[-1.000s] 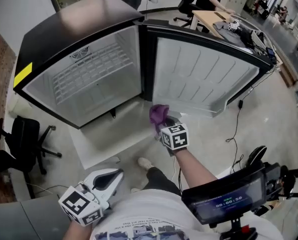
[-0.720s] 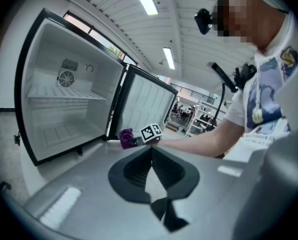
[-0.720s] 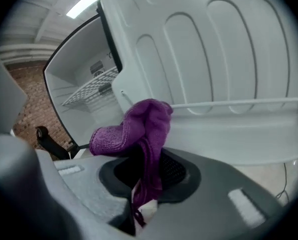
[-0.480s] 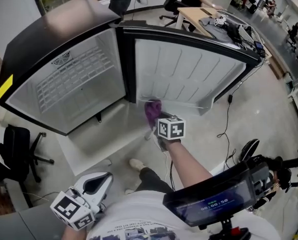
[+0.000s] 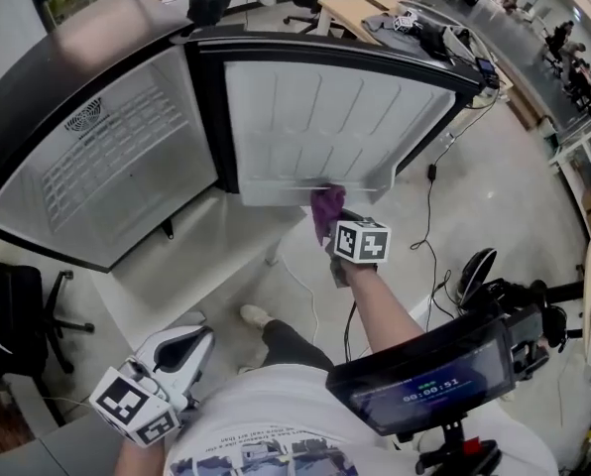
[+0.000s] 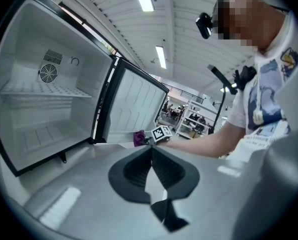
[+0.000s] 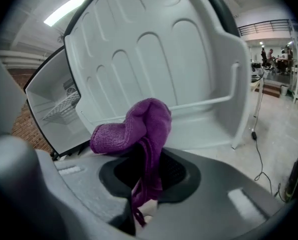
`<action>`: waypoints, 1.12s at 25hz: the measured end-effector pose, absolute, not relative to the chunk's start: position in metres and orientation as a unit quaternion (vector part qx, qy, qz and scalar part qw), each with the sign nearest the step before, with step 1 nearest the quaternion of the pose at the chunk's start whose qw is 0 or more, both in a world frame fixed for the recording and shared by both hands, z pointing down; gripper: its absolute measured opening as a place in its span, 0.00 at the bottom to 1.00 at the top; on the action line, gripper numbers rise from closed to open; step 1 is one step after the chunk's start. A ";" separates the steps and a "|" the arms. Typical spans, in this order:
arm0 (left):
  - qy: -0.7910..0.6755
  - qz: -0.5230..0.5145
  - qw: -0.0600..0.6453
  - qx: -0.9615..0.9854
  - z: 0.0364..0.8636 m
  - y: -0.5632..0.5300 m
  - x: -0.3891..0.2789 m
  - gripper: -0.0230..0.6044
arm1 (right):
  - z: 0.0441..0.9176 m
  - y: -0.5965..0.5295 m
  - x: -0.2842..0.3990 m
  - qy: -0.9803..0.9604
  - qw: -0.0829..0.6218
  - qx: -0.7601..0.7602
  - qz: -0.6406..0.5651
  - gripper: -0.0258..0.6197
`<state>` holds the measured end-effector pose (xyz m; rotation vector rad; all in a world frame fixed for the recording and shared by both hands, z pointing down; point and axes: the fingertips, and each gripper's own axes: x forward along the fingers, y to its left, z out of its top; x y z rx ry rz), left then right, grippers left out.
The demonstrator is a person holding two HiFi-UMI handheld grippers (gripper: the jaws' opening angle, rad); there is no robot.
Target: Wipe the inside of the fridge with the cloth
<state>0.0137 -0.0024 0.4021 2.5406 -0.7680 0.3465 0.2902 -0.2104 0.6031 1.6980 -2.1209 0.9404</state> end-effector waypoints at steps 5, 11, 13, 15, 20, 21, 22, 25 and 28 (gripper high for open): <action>-0.267 0.127 0.232 0.927 0.403 -0.002 0.018 0.05 | 0.602 -0.192 0.342 -0.694 0.130 0.628 0.328 0.14; -0.262 0.122 0.228 0.930 0.401 -0.006 0.019 0.05 | 0.598 -0.178 0.388 -0.657 0.133 0.669 0.321 0.14; -0.265 0.121 0.228 0.929 0.401 -0.006 0.017 0.04 | 0.599 -0.172 0.399 -0.646 0.141 0.680 0.319 0.14; -0.268 0.118 0.229 0.928 0.401 -0.005 0.016 0.04 | 0.599 -0.166 0.405 -0.642 0.155 0.683 0.312 0.14; -0.274 0.112 0.229 0.927 0.400 -0.002 0.014 0.04 | 0.594 -0.156 0.405 -0.650 0.165 0.679 0.299 0.14; -0.276 0.110 0.229 0.927 0.400 -0.002 0.014 0.04 | 0.591 -0.152 0.406 -0.646 0.171 0.684 0.292 0.14; -0.276 0.108 0.229 0.927 0.401 -0.001 0.015 0.04 | 0.587 -0.147 0.409 -0.641 0.179 0.691 0.282 0.14; -0.271 0.105 0.230 0.929 0.403 0.003 0.020 0.05 | 0.571 -0.130 0.417 -0.633 0.187 0.705 0.260 0.14; -0.269 0.103 0.228 0.930 0.402 0.007 0.024 0.05 | 0.550 -0.121 0.413 -0.644 0.184 0.704 0.235 0.14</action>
